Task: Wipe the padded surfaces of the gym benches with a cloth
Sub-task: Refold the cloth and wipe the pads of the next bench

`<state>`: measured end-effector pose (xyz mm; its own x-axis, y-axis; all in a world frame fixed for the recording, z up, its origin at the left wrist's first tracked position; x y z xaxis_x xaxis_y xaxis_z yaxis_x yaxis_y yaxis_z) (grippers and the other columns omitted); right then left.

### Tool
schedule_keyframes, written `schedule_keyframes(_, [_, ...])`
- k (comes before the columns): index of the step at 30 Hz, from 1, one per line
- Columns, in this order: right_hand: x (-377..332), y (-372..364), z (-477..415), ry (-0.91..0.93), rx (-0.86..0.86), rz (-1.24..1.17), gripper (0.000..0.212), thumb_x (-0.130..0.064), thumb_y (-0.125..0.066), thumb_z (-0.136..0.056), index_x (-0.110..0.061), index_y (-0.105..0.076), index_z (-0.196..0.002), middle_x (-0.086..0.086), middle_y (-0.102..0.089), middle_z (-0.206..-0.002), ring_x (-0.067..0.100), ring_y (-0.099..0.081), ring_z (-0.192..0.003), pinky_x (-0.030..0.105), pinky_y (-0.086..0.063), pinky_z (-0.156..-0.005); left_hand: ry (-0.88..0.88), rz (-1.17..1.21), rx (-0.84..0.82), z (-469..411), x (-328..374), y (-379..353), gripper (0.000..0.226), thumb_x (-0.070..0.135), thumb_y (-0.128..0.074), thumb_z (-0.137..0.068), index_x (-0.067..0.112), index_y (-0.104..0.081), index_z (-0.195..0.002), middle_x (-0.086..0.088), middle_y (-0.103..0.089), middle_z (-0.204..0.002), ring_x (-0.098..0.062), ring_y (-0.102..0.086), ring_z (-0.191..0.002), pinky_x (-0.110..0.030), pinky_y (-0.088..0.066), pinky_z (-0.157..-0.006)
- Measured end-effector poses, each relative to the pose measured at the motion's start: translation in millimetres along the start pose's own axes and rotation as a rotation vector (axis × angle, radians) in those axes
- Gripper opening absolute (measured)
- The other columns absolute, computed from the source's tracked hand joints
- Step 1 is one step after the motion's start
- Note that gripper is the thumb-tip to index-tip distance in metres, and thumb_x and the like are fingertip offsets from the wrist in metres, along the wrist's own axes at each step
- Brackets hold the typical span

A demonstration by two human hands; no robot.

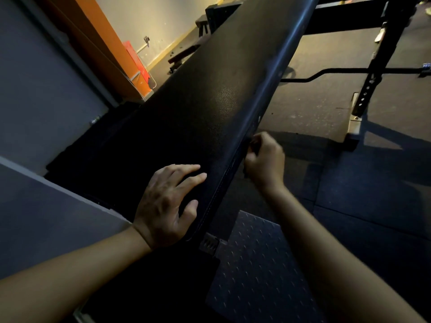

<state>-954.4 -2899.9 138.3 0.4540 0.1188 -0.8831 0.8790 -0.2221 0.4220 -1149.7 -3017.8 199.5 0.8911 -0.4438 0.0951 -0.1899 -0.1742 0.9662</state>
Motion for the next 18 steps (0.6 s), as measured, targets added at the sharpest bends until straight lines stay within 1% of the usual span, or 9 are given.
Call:
schedule_keyframes(2, [8.5, -0.5, -17.4, -0.113, 0.062, -0.061, 0.009, -0.006, -0.062, -0.092, -0.013, -0.062, -0.097, 0.003, -0.066, -0.092, 0.019, -0.065, -0.085, 0.042, -0.059, -0.08, -0.002, 0.004, 0.001, 0.5, 0.0, 0.5, 0.054, 0.036, -0.047, -0.088, 0.012, -0.065, -0.133, -0.005, -0.057, -0.142, -0.024, -0.052, -0.131, -0.047, -0.037, -0.109])
schedule_keyframes(4, [3.1, -5.8, 8.5, -0.123, 0.078, -0.128, 0.009, -0.005, -0.062, -0.093, -0.013, -0.063, -0.097, 0.003, -0.066, -0.089, 0.019, -0.066, -0.083, 0.037, -0.059, -0.076, -0.004, 0.0, 0.004, 0.9, 0.1, 0.5, 0.054, 0.035, -0.047, -0.087, 0.012, -0.066, -0.132, -0.005, -0.057, -0.142, -0.024, -0.051, -0.131, -0.047, -0.037, -0.109])
schedule_keyframes(6, [-4.7, -8.5, 50.1, -0.062, -0.049, -0.256, 0.011, -0.004, -0.064, -0.092, -0.013, -0.066, -0.097, 0.0, -0.068, -0.087, 0.016, -0.067, -0.081, 0.035, -0.059, -0.073, -0.005, -0.005, 0.007, 0.8, 0.5, 0.6, 0.054, 0.035, -0.047, -0.087, 0.012, -0.066, -0.132, -0.005, -0.057, -0.142, -0.024, -0.052, -0.131, -0.047, -0.037, -0.109])
schedule_keyframes(8, [2.8, -4.5, 68.1, -0.07, -0.208, -0.354, 0.009, -0.007, -0.07, -0.091, -0.012, -0.071, -0.098, 0.0, -0.072, -0.088, 0.017, -0.07, -0.084, 0.038, -0.06, -0.076, -0.004, -0.001, -0.002, -0.4, -0.2, 0.3, 0.055, 0.035, -0.048, -0.086, 0.012, -0.065, -0.133, -0.005, -0.057, -0.142, -0.024, -0.052, -0.131, -0.047, -0.038, -0.109])
schedule_keyframes(9, [10.0, 2.8, 63.4, -0.08, -0.215, -0.342, 0.008, -0.009, -0.073, -0.089, -0.012, -0.073, -0.096, -0.001, -0.073, -0.088, 0.016, -0.071, -0.084, 0.039, -0.061, -0.078, -0.002, 0.001, -0.009, 0.2, -0.1, -0.2, 0.055, 0.035, -0.048, -0.086, 0.013, -0.065, -0.133, -0.004, -0.057, -0.143, -0.024, -0.052, -0.131, -0.047, -0.038, -0.108])
schedule_keyframes(12, [32.1, 36.5, 20.7, -0.141, 0.066, -0.211, 0.01, -0.019, -0.076, -0.09, -0.019, -0.07, -0.098, -0.009, -0.068, -0.087, 0.009, -0.068, -0.085, 0.033, -0.06, -0.078, 0.006, -0.006, -0.016, 1.7, -0.2, 0.3, 0.054, 0.036, -0.047, -0.087, 0.014, -0.065, -0.134, -0.003, -0.056, -0.143, -0.023, -0.051, -0.132, -0.047, -0.038, -0.109])
schedule_keyframes(14, [42.3, 47.8, -5.0, -0.266, 0.231, -0.178, 0.014, -0.022, -0.074, -0.09, -0.02, -0.064, -0.101, -0.008, -0.064, -0.091, 0.014, -0.068, -0.092, 0.031, -0.059, -0.079, 0.005, -0.008, -0.017, 1.7, -0.4, 0.5, 0.054, 0.037, -0.047, -0.088, 0.014, -0.065, -0.134, -0.003, -0.056, -0.143, -0.023, -0.051, -0.131, -0.046, -0.037, -0.11])
schedule_keyframes(16, [47.4, 40.0, -21.2, -0.418, 0.26, -0.288, 0.02, -0.021, -0.073, -0.09, -0.02, -0.059, -0.104, -0.005, -0.062, -0.098, 0.019, -0.067, -0.1, 0.034, -0.059, -0.083, 0.003, -0.001, -0.024, 1.3, -1.6, 0.1, 0.054, 0.037, -0.046, -0.088, 0.014, -0.064, -0.134, -0.003, -0.056, -0.143, -0.023, -0.051, -0.131, -0.046, -0.037, -0.109])
schedule_keyframes(18, [42.4, 18.8, -24.9, -0.524, 0.194, -0.558, 0.025, -0.019, -0.075, -0.089, -0.023, -0.057, -0.106, 0.0, -0.061, -0.107, 0.02, -0.066, -0.102, 0.042, -0.061, -0.086, 0.005, -0.004, -0.025, 1.3, -2.7, -0.2, 0.054, 0.037, -0.046, -0.088, 0.015, -0.064, -0.135, -0.003, -0.056, -0.143, -0.022, -0.051, -0.131, -0.047, -0.038, -0.109])
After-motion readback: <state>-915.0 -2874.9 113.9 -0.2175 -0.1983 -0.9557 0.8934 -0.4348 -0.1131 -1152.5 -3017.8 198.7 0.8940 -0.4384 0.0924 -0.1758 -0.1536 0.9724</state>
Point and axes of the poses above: each hand's wrist, its own z-axis away from the middle knuckle, its own y-axis out of the back of the hand, x = y × z, the point moved 6 cm from there along -z, towards the middle knuckle
